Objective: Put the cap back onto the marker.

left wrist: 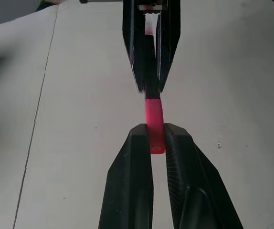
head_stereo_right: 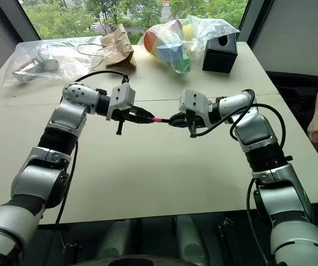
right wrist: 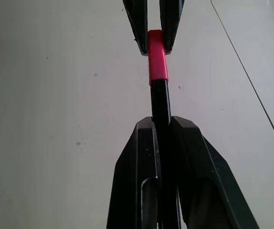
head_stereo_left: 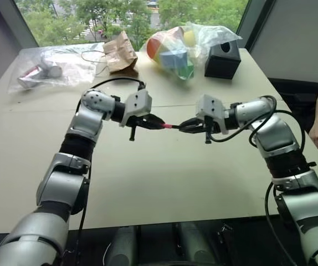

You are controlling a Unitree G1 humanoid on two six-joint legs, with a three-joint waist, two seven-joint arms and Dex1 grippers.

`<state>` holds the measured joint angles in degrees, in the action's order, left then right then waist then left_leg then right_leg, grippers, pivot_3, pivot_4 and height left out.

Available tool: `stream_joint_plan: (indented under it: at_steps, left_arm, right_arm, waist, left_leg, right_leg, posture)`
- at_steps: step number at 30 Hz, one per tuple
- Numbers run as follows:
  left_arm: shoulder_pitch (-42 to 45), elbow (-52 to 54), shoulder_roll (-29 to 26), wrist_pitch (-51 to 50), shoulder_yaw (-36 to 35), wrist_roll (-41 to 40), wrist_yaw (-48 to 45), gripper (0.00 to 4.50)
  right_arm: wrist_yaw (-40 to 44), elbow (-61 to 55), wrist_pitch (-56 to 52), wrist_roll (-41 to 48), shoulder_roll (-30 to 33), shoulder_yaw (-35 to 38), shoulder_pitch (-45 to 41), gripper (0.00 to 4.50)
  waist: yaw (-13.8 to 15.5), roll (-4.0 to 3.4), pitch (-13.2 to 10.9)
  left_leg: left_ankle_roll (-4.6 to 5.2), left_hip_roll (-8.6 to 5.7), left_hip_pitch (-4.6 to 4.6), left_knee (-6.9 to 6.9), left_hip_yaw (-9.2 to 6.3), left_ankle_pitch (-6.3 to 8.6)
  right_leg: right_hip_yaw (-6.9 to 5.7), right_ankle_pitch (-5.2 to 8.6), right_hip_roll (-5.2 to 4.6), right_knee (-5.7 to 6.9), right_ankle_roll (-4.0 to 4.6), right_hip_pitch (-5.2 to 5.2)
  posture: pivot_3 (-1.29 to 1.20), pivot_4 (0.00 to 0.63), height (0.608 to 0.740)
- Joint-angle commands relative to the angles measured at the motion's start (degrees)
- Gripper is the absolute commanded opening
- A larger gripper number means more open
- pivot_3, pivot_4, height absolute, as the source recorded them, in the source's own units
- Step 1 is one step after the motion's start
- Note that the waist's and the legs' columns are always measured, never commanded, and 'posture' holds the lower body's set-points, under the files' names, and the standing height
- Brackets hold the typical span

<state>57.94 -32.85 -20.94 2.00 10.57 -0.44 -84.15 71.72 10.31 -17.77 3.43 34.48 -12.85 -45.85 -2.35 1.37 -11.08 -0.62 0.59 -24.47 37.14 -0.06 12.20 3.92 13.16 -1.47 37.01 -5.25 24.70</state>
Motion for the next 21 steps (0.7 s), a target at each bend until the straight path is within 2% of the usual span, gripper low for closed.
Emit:
stream_joint_plan:
  at_steps: [1,6,21]
  left_arm:
    - [2.81,5.27,7.92,3.44,6.22,-2.50,-3.35,0.02]
    - [2.25,4.52,10.28,6.00,6.87,-1.29,-1.44,0.02]
    - [2.04,3.96,6.80,4.10,5.05,-2.00,-2.19,0.02]
  right_arm:
    - [-3.25,-3.30,1.87,1.95,-4.16,0.71,-3.03,0.00]
    - [-3.68,-3.23,1.10,1.85,-4.96,1.68,-2.83,0.00]
    - [-3.63,-2.46,1.07,1.90,-4.49,2.22,-2.64,0.00]
  waist:
    - [0.10,0.00,0.00]
    - [-0.38,-0.04,0.00]
    - [-0.15,-0.04,0.00]
  left_leg:
    - [0.00,0.00,0.00,0.01,-0.01,0.00]
    - [0.00,0.01,0.05,-0.02,0.02,0.00]
    - [0.00,0.01,0.02,-0.01,-0.06,0.00]
  right_leg:
    - [0.00,0.00,0.00,0.00,0.00,0.00]
    - [0.03,0.00,0.03,0.05,-0.02,0.02]
    - [0.02,0.01,0.07,0.08,0.00,0.02]
  posture:
    - [0.00,0.150,0.740]
    - [0.00,0.150,0.740]
    - [0.00,0.150,0.740]
